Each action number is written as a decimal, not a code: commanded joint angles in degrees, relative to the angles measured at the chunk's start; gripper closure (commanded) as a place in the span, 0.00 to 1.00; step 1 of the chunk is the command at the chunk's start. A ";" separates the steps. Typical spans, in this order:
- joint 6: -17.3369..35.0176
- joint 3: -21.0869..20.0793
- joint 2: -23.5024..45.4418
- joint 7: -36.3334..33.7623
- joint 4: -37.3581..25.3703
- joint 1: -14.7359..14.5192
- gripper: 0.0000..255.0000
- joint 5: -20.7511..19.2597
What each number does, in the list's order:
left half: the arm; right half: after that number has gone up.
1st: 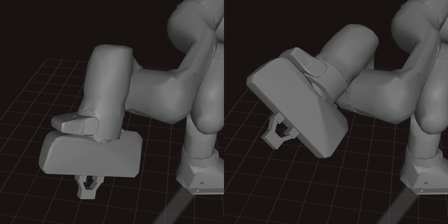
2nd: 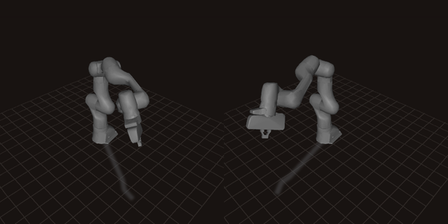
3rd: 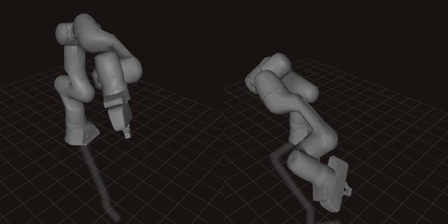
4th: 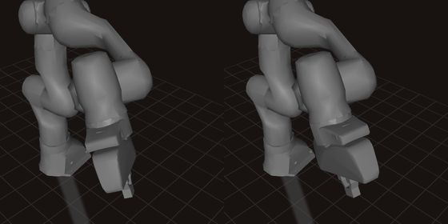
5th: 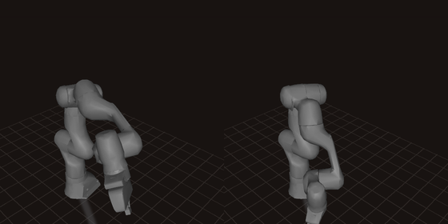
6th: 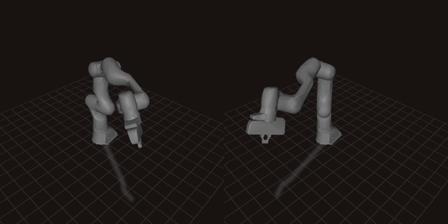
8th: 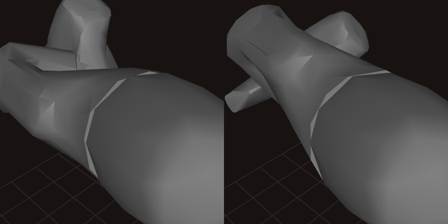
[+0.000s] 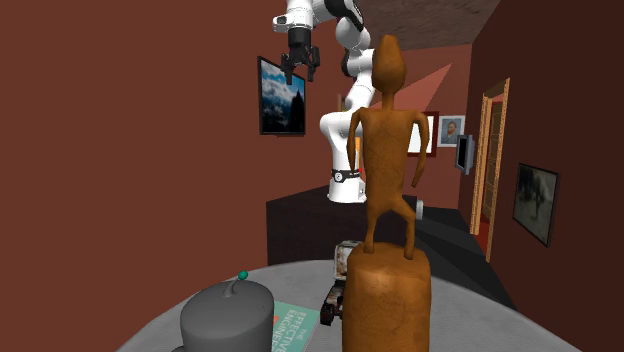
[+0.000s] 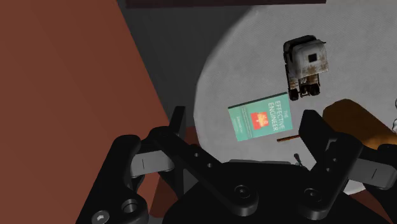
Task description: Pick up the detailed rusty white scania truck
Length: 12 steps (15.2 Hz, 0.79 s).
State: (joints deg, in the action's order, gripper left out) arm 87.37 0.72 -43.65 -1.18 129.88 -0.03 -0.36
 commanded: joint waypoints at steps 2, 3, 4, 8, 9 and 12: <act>1.56 -1.58 -2.83 -1.92 2.90 -0.02 0.00 0.15; 3.05 -3.24 -5.58 -3.85 5.69 -0.08 0.00 0.38; 4.49 -4.96 -8.27 -5.78 8.38 -0.19 0.00 0.68; 9.72 -12.75 -18.14 -13.80 18.10 -1.31 0.00 2.67; 10.91 -14.98 -20.33 -15.90 20.24 -1.78 0.00 3.38; 14.31 -22.43 -25.98 -22.59 25.91 -3.69 0.00 5.93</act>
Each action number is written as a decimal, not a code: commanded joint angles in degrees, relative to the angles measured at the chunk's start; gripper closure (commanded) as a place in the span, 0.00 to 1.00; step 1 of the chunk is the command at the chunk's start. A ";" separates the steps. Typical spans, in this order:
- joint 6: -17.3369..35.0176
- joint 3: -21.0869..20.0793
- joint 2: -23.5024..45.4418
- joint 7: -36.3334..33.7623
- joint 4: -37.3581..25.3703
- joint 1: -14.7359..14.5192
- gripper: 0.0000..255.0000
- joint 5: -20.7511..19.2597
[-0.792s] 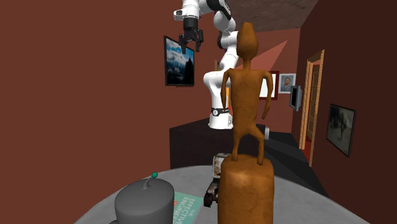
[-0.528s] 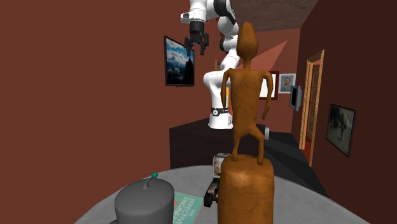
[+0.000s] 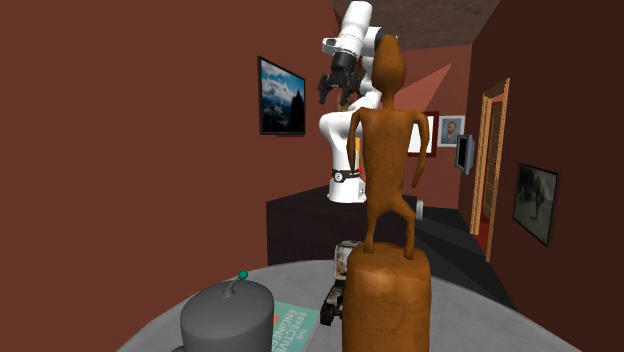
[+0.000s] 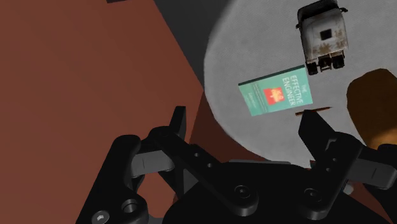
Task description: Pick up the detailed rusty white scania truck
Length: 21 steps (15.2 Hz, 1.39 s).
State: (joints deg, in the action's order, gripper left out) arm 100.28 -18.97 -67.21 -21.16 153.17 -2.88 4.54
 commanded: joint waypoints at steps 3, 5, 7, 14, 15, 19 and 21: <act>4.72 -11.47 -6.18 -9.93 6.99 -3.27 0.00 4.17; 7.02 -17.97 -7.36 -15.14 9.07 -4.81 0.00 6.48; 9.45 -24.97 -7.48 -20.50 10.40 -5.88 0.00 8.88; 18.48 -51.55 -2.52 -39.66 8.78 -1.61 0.00 15.58; 19.59 -55.46 -1.90 -42.24 7.77 0.26 0.00 16.21; 22.74 -70.45 -1.72 -51.76 2.04 9.77 0.00 17.95; 23.34 -77.09 -3.30 -55.97 -1.72 15.02 0.00 18.51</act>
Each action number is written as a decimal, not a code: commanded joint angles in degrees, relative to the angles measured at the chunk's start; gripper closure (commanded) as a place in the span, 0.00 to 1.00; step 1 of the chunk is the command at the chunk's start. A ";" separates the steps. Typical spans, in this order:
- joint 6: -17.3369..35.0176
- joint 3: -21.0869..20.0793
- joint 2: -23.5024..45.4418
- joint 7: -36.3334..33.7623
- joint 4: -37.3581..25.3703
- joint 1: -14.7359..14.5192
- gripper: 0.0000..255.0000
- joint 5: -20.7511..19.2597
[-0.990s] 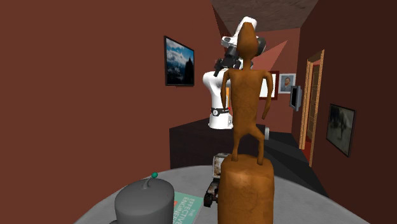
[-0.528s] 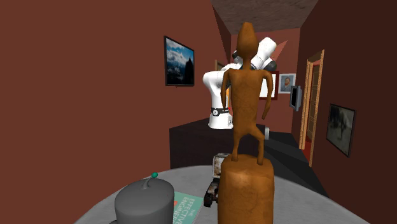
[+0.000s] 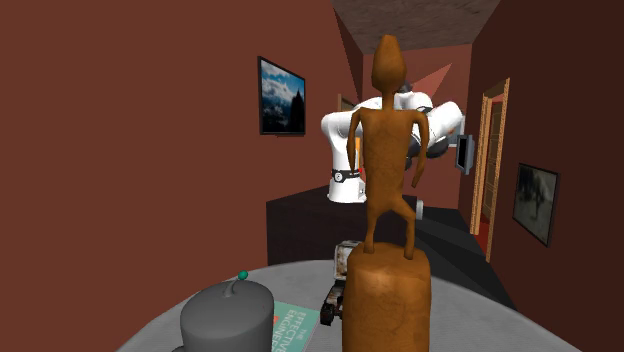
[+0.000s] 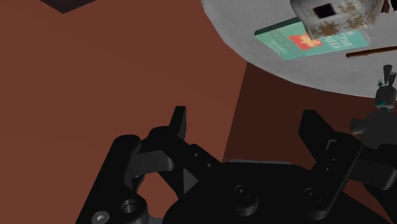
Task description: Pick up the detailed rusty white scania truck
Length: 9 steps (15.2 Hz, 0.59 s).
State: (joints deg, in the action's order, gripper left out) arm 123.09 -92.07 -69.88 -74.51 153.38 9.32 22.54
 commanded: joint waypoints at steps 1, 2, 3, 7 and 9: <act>0.57 -6.99 -1.82 -4.59 -4.00 5.40 0.00 0.73; 0.46 -9.75 -3.23 -6.50 -6.19 7.92 0.00 0.91; 0.19 -12.26 -4.84 -8.35 -8.49 10.36 0.00 1.05; -2.26 -19.99 -12.52 -15.40 -18.73 19.38 0.00 0.95; -4.19 -22.58 -16.80 -18.81 -24.42 23.59 0.00 0.53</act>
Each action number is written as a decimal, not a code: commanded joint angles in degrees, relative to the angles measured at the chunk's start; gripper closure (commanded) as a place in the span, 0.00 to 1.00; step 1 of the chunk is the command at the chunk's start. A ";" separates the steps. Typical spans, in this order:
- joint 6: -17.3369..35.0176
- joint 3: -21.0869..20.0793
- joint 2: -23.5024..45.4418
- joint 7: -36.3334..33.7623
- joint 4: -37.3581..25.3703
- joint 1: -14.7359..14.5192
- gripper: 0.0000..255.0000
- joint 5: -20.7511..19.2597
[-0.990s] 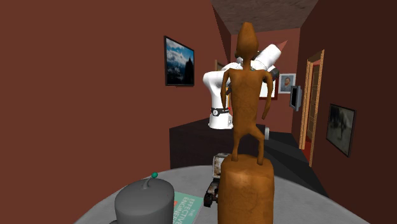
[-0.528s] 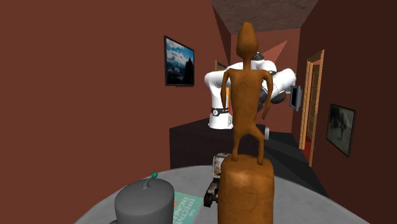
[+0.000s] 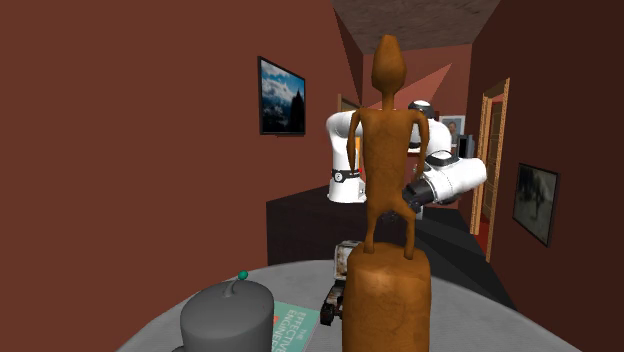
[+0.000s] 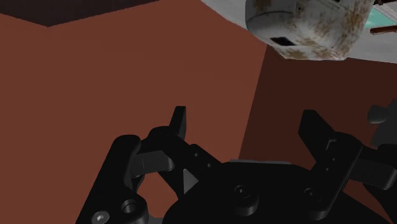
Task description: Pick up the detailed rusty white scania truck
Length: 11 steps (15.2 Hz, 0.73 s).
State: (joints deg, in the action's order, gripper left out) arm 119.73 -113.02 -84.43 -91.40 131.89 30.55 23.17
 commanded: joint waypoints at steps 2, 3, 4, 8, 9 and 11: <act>-3.18 -3.48 -6.68 -5.28 -9.01 6.51 0.00 -0.70; -4.51 -4.15 -8.92 -6.94 -12.21 8.61 0.00 -1.06; -5.94 -4.66 -11.17 -8.59 -15.52 10.74 0.00 -1.46; -6.28 -5.90 -12.60 -10.00 -17.77 11.93 0.00 -0.98; -6.31 -6.28 -12.94 -10.37 -18.33 12.21 0.00 -0.82; -6.37 -7.01 -13.64 -11.13 -19.49 12.77 0.00 -0.50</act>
State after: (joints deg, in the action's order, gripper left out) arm 113.45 -119.75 -97.67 -102.16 113.17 42.89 22.56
